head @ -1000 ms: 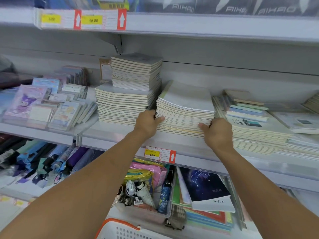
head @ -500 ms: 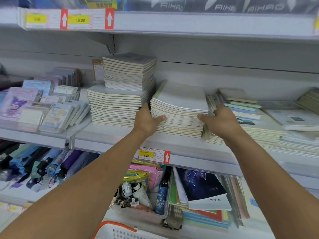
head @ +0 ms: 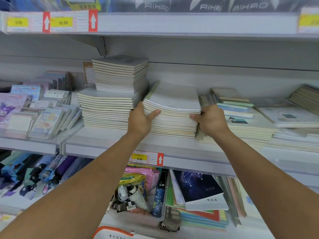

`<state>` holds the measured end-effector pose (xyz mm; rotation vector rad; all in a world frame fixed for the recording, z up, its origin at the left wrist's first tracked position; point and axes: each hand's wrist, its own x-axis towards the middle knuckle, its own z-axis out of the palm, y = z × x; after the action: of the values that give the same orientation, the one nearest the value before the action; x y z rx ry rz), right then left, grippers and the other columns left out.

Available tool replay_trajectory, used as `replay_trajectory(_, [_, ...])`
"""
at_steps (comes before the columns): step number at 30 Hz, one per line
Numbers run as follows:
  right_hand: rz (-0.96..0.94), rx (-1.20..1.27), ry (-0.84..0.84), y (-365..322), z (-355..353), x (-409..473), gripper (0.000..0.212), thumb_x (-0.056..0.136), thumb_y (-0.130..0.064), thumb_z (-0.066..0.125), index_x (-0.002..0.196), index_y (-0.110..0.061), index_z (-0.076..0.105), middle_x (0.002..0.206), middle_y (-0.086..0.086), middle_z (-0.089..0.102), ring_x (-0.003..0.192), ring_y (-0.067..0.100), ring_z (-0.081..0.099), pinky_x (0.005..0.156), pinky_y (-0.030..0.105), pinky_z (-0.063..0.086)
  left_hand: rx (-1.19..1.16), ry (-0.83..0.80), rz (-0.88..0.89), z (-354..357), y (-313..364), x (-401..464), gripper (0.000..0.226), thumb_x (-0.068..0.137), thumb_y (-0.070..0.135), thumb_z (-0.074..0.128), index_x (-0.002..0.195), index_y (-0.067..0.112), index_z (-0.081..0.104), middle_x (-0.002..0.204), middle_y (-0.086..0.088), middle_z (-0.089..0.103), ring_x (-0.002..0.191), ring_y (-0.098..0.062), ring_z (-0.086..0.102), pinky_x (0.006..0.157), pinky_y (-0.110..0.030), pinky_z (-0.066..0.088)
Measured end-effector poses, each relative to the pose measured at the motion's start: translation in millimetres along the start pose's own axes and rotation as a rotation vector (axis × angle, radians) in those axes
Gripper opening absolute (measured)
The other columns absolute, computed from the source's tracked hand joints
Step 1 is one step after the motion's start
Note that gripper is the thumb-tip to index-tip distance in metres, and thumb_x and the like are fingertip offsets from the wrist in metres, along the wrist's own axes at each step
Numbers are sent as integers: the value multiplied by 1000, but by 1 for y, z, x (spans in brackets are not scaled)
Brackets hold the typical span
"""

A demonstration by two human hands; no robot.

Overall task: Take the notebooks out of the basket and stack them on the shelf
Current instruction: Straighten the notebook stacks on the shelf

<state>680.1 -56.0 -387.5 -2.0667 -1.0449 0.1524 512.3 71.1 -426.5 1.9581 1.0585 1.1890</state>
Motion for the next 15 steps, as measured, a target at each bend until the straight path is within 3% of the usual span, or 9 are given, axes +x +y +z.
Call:
replay_trajectory(3, [9, 146, -57, 3, -2, 0, 44, 89, -34, 71, 60, -15, 44, 59, -1, 44, 55, 14, 42, 50, 29, 30, -83, -32, -55, 0, 2, 1, 45, 86, 36, 70, 120, 9, 59, 114, -3, 67, 104, -19, 62, 78, -20, 47])
replay_trajectory(5, [8, 144, -10, 3, -1, 1, 50, 90, -34, 70, 57, -13, 39, 56, 1, 39, 53, 16, 36, 49, 31, 25, -89, -22, -57, -2, 4, 2, 66, 84, 36, 73, 140, 11, 47, 135, -5, 57, 125, -21, 53, 98, -26, 46])
replay_trajectory(7, [10, 98, 44, 0, -1, 2, 53, 89, -32, 71, 54, -13, 37, 54, 2, 37, 52, 17, 36, 47, 31, 24, -89, -14, -33, -5, 6, 4, 74, 83, 33, 74, 146, 14, 40, 140, -5, 53, 126, -18, 50, 101, -24, 40])
replay_trajectory(10, [60, -19, 19, -9, -4, 0, 51, 90, -36, 69, 56, -12, 41, 58, 3, 42, 62, 26, 45, 49, 31, 29, 44, -40, -6, -7, 8, 8, 63, 82, 39, 74, 135, 13, 52, 125, -6, 64, 114, -23, 60, 96, -32, 48])
replay_trajectory(12, [51, -172, 62, -18, -7, -12, 50, 92, -43, 65, 63, -8, 44, 63, 5, 45, 71, 29, 49, 56, 32, 34, 188, -38, 22, -13, 12, 3, 53, 84, 47, 70, 120, 10, 58, 108, -10, 69, 101, -30, 64, 82, -35, 52])
replay_trajectory(15, [-274, -266, 347, -44, 3, -47, 41, 92, -46, 64, 103, -7, 61, 95, 10, 65, 88, 29, 61, 71, 35, 49, 204, 163, 184, -37, 7, -15, 36, 84, 47, 70, 96, 14, 66, 81, -1, 69, 76, -18, 66, 65, -30, 51])
